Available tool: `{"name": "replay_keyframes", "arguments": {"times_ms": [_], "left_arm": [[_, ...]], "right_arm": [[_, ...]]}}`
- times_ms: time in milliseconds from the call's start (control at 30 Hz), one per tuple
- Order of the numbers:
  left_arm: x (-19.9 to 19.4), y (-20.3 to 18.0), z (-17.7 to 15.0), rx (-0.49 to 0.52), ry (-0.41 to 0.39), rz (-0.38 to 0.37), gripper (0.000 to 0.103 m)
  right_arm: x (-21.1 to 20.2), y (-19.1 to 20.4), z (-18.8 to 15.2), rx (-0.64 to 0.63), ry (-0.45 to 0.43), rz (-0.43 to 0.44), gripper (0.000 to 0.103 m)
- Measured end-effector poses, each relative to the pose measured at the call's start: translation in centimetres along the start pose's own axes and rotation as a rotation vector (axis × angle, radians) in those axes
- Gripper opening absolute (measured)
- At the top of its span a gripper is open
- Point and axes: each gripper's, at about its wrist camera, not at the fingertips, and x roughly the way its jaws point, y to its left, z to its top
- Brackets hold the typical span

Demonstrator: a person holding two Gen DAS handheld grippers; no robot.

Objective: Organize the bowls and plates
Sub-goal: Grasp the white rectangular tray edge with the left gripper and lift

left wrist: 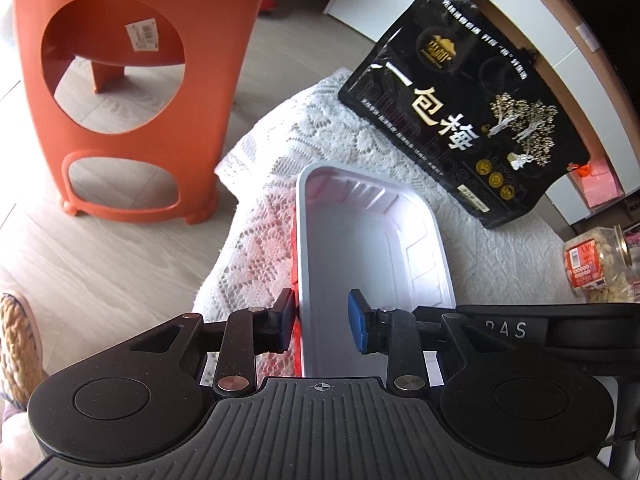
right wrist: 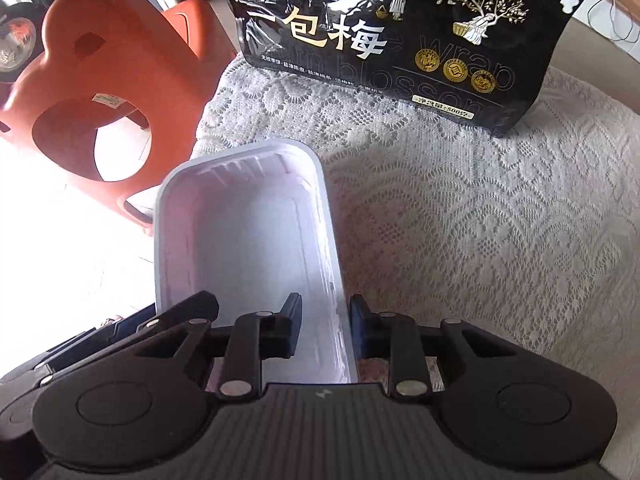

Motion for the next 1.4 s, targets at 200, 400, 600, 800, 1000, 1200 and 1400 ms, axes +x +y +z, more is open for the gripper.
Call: {"name": "replay_keyframes", "arguments": {"times_ms": [200,400,600,800,1000,1200,1400], "left_arm": [[-6.3,-3.3,-1.4,0.117,-0.147,-0.096,0.025],[-13.2,-10.2,-7.2,0.413,-0.391,-0.152,0.026],[-10.5,-12.0,-11.3,0.467,-0.217,-0.258,0.022],[-8.4,-10.2,-12.0,0.423,-0.154,-0.282,0.021],[-8.2,-10.2,-12.2,0.439,-0.158,-0.285,0.023],[-7.8,-10.4,-12.5,0.458,-0.165,-0.277,0.023],[-7.8,-10.4,-12.7,0.467,-0.180,-0.282,0.022]], "right_arm": [[-8.5,-0.7,-3.3,-0.034,-0.141,-0.005,0.027],[-16.5,-4.5,-9.2,-0.022,-0.260,-0.017,0.029],[-15.8,-8.8,-14.3,0.034,-0.260,-0.093,0.029],[-14.5,-11.3,-15.2,0.160,-0.206,-0.031,0.029],[-16.1,-10.6,-15.3,0.122,-0.288,-0.072,0.040],[-15.5,-12.2,-14.3,0.200,-0.355,-0.030,0.044],[-15.0,-11.8,-13.5,0.205,-0.407,0.051,0.045]]}}
